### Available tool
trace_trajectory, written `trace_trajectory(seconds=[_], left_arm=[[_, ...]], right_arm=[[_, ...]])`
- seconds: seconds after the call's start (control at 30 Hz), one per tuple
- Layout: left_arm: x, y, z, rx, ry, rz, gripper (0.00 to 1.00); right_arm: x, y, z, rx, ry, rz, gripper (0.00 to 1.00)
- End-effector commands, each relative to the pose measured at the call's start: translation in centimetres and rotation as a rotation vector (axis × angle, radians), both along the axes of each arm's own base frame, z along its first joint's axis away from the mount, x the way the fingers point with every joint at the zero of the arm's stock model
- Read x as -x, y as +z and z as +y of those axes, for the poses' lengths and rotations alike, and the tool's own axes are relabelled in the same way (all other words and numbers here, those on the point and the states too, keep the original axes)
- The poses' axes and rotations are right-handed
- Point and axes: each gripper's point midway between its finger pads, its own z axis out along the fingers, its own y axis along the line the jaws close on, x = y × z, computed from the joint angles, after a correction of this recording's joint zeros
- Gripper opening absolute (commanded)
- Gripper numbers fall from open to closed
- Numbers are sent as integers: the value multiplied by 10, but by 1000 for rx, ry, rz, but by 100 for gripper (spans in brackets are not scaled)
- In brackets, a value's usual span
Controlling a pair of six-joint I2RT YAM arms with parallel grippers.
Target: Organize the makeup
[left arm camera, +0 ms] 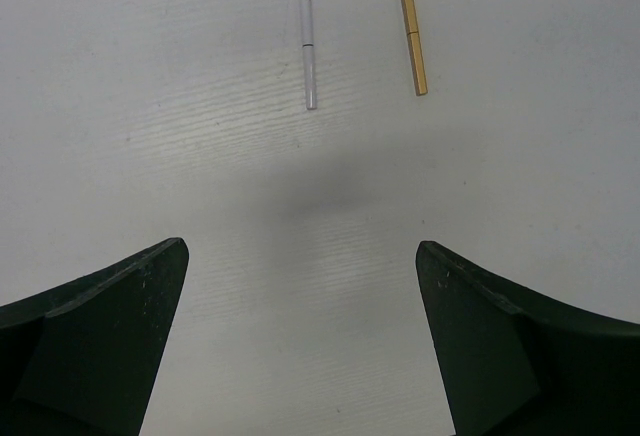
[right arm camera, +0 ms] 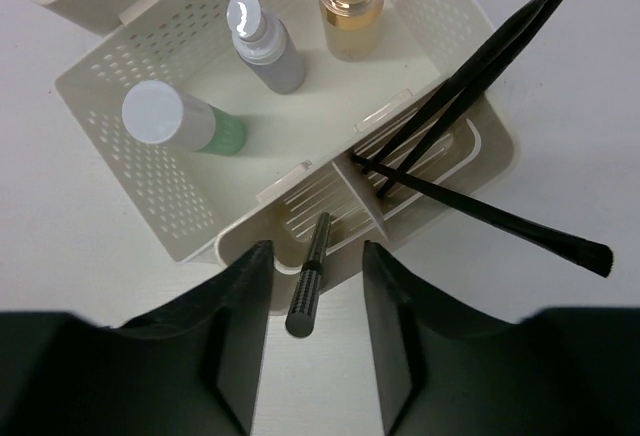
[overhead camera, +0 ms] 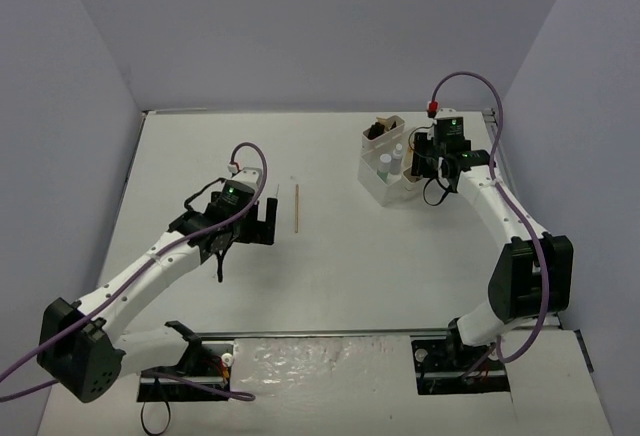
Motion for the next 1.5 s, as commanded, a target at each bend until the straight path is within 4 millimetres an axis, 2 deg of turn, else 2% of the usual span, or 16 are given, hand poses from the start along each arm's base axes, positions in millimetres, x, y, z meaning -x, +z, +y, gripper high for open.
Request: trace_trajectory(seconds=[0.0, 0.17, 0.33, 0.47, 0.53, 0.63, 0.87, 1.13, 1.3, 1.47], left_arm=[[-25, 13, -12, 73, 36, -11, 97], [-42, 5, -12, 87, 65, 32, 97], [-59, -12, -12, 71, 83, 84, 96], [-75, -28, -15, 54, 94, 126, 90], [-86, -27, -20, 54, 93, 129, 84], [-96, -37, -23, 36, 95, 159, 77], [-112, -64, -29, -2, 97, 227, 65], [-119, -90, -30, -44, 101, 288, 53], [-116, -102, -29, -53, 113, 310, 35], [-113, -112, -28, -56, 118, 323, 6]], right_arm=[[-19, 64, -4, -14, -24, -187, 44], [-10, 103, -7, -14, -24, -268, 59], [7, 131, -9, -21, -24, -332, 74], [30, 160, -8, -60, -21, -414, 83], [41, 168, -8, -75, -21, -443, 86], [62, 184, -9, -95, -17, -497, 88], [89, 181, -14, -100, -33, -531, 91], [96, 174, -11, -118, -21, -523, 92], [99, 173, -10, -124, -17, -527, 94], [100, 173, -7, -137, -2, -525, 95]])
